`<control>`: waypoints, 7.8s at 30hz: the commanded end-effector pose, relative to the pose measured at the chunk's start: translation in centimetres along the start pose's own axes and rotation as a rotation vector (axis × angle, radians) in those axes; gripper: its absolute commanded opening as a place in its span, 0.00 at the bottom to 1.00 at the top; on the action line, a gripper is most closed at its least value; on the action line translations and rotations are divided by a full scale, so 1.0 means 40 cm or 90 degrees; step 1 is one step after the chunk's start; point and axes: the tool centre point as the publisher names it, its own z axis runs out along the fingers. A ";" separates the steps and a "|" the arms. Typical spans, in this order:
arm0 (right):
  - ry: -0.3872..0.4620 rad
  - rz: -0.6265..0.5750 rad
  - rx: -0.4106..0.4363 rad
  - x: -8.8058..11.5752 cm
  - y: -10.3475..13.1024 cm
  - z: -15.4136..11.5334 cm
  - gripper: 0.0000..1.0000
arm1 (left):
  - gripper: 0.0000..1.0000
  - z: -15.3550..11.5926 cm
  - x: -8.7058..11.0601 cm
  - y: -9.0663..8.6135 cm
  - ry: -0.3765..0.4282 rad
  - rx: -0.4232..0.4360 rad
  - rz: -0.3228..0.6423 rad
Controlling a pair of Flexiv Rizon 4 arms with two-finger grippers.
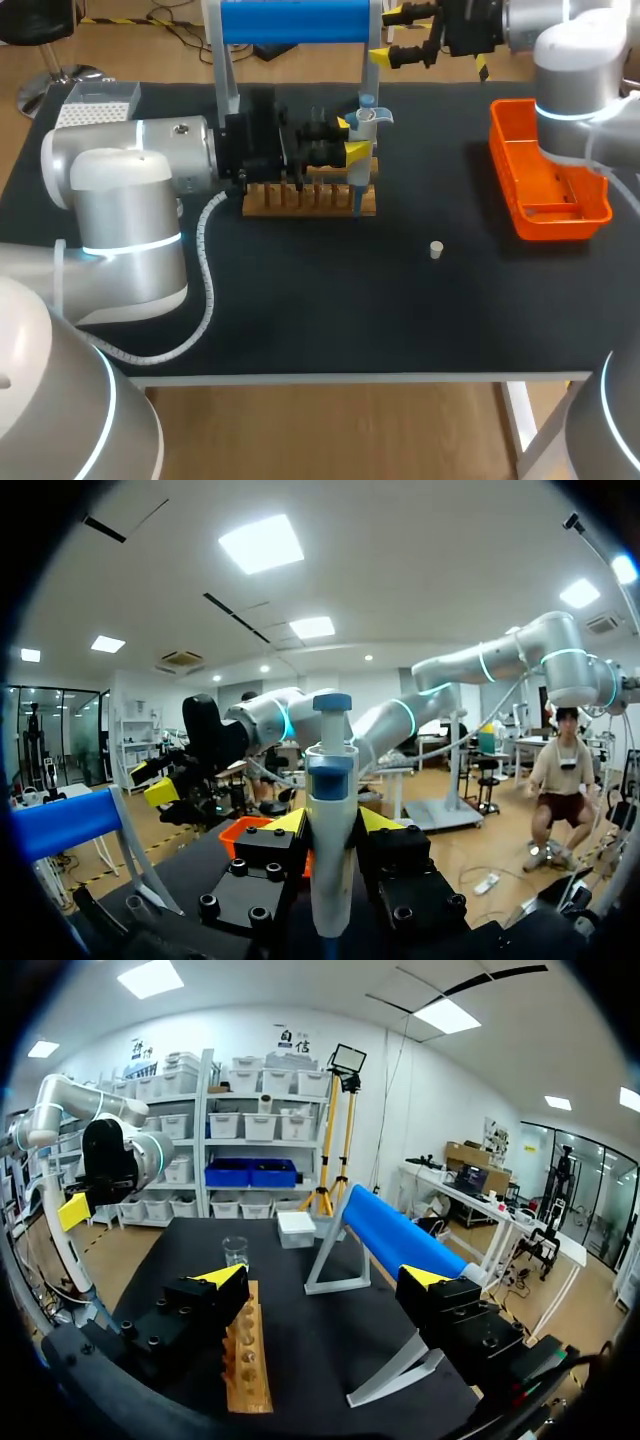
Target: Invert the test tube, pick up the pipette, mount the tip to pipette, aspirate from beaker and dispense into the tube, eject the tip, return the pipette, and cap with the stopper.
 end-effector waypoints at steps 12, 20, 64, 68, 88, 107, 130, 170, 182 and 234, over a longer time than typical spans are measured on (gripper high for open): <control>0.001 0.000 0.001 -0.001 0.000 -0.002 1.00 | 0.00 -0.011 0.000 -0.001 -0.007 -0.004 0.001; 0.001 0.000 0.001 -0.001 0.000 -0.002 1.00 | 0.00 -0.171 -0.045 -0.033 -0.101 -0.067 0.009; 0.001 0.000 0.001 -0.001 0.000 -0.002 1.00 | 0.00 -0.456 -0.409 -0.064 -0.406 -0.159 -0.044; 0.001 0.000 0.001 -0.001 0.000 -0.002 1.00 | 0.00 -0.456 -0.409 -0.064 -0.406 -0.159 -0.044; 0.001 0.000 0.001 -0.001 0.000 -0.002 1.00 | 0.00 -0.423 -0.742 0.020 -0.586 -0.210 -0.102; 0.001 0.000 0.001 -0.001 0.000 -0.002 1.00 | 0.00 -0.372 -0.878 0.048 -0.702 -0.240 -0.158; 0.001 0.000 0.001 -0.001 0.000 -0.002 1.00 | 0.00 -0.357 -0.940 0.076 -0.754 -0.275 -0.214; 0.001 0.000 0.001 -0.001 0.000 -0.002 1.00 | 0.00 -0.332 -0.971 0.165 -0.755 -0.309 -0.275; 0.001 0.000 0.001 -0.001 0.000 -0.002 1.00 | 0.44 -0.326 -0.966 0.177 -0.761 -0.313 -0.288; 0.001 0.000 0.001 -0.001 0.000 -0.002 1.00 | 1.00 -0.285 -0.587 0.020 0.042 -0.204 -0.022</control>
